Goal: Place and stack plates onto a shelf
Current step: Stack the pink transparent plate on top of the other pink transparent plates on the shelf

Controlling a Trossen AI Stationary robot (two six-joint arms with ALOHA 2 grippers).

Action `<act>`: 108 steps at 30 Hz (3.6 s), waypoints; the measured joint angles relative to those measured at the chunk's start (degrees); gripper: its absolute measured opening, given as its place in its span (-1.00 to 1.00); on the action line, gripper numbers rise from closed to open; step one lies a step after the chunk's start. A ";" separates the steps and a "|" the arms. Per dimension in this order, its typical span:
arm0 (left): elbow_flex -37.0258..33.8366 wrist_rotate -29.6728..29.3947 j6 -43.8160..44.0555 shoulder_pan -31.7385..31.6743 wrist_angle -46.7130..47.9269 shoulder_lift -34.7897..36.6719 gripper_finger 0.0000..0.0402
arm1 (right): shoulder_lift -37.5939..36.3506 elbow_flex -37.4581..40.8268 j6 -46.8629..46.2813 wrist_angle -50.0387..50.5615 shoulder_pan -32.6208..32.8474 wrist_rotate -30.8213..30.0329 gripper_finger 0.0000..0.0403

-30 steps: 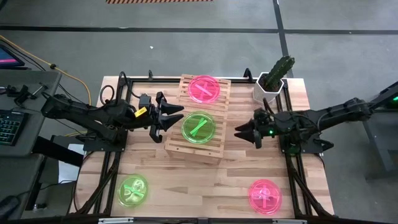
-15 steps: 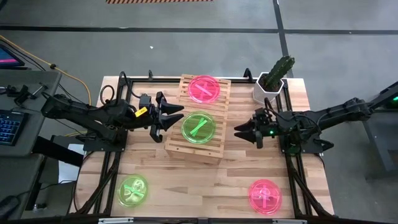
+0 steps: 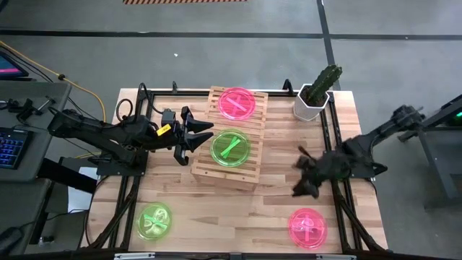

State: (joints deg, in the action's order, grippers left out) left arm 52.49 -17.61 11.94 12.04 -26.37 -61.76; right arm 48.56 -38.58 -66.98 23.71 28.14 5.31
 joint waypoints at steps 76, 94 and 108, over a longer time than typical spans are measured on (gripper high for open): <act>0.00 0.04 2.99 -0.01 -0.46 0.01 -0.28 | 17.49 14.44 -34.72 -13.68 27.66 -17.38 -0.75; 0.00 -1.20 3.02 -0.01 -0.46 0.00 -0.28 | 31.07 14.32 -19.77 -21.47 27.44 -27.71 0.08; 0.00 -1.30 3.00 -0.01 -0.43 0.00 -0.28 | 37.03 14.02 -13.50 -25.51 29.69 -29.32 -0.18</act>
State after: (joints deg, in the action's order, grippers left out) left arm 52.49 -18.91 14.95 12.03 -26.80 -61.76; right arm 85.58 -24.56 -80.48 -1.80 57.82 -24.01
